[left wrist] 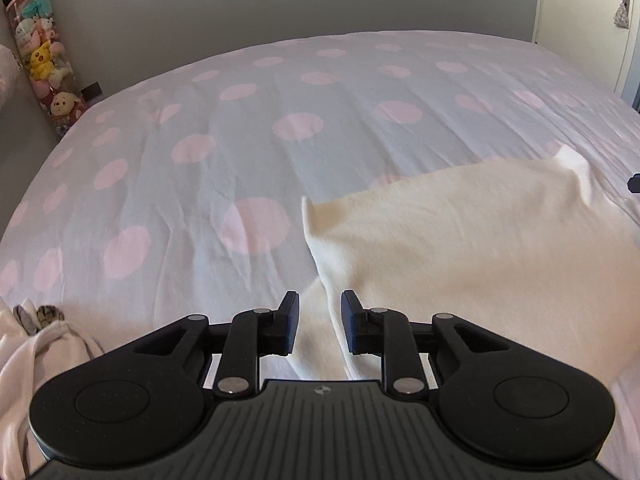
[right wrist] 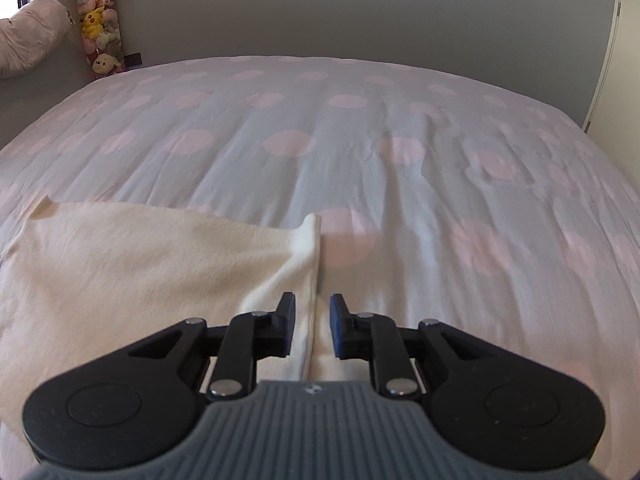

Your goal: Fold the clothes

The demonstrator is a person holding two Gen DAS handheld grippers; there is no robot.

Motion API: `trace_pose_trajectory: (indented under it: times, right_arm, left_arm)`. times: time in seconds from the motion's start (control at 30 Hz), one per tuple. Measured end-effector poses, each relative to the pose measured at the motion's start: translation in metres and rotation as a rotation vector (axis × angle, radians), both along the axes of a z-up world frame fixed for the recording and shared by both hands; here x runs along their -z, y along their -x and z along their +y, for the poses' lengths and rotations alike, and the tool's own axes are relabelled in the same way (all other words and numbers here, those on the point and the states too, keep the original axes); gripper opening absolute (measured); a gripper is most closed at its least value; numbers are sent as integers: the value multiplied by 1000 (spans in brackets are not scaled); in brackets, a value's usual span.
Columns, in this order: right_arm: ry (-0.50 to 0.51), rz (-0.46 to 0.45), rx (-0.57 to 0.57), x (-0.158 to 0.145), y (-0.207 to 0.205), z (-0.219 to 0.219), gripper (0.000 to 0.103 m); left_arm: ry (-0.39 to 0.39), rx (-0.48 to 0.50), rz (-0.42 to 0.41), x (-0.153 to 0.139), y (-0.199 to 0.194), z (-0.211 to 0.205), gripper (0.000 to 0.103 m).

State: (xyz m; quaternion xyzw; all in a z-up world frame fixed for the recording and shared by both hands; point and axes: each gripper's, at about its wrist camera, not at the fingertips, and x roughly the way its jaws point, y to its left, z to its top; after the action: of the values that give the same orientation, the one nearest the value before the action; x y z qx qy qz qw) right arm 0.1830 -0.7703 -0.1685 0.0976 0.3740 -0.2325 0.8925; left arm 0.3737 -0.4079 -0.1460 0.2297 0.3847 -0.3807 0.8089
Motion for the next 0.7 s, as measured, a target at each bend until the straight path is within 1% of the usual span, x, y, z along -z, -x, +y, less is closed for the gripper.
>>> trace_pose_trajectory:
  times: [0.07,0.17,0.27,0.33,0.37,0.4,0.43,0.47,0.57,0.7]
  right_arm:
    - [-37,-4,1,-2,23,11,20]
    - [-102,-12,17,2,58,25,20]
    - [-166,-11,29,16,86,38,21]
    - [-199,-12,34,26,98,45,21]
    - [-217,-21,36,31,101,46,19]
    - [-231,-30,40,35,104,47,16]
    - [-244,-36,46,38,107,48,9]
    - [-252,-31,54,42,109,48,8]
    - [-262,-3,74,50,113,49,6]
    - [-268,0,80,50,121,47,6]
  left_arm:
    - [-2,10,45,2,15,13,21]
    - [4,-6,109,12,35,30,21]
    - [13,-38,147,26,47,43,21]
    - [37,-67,177,34,49,49,21]
    - [47,-82,190,38,50,52,17]
    - [48,-89,190,41,51,54,14]
    - [44,-92,183,43,52,55,13]
    - [41,-95,175,44,53,56,9]
    - [26,-93,173,46,54,58,4]
    - [7,-87,175,43,54,65,4]
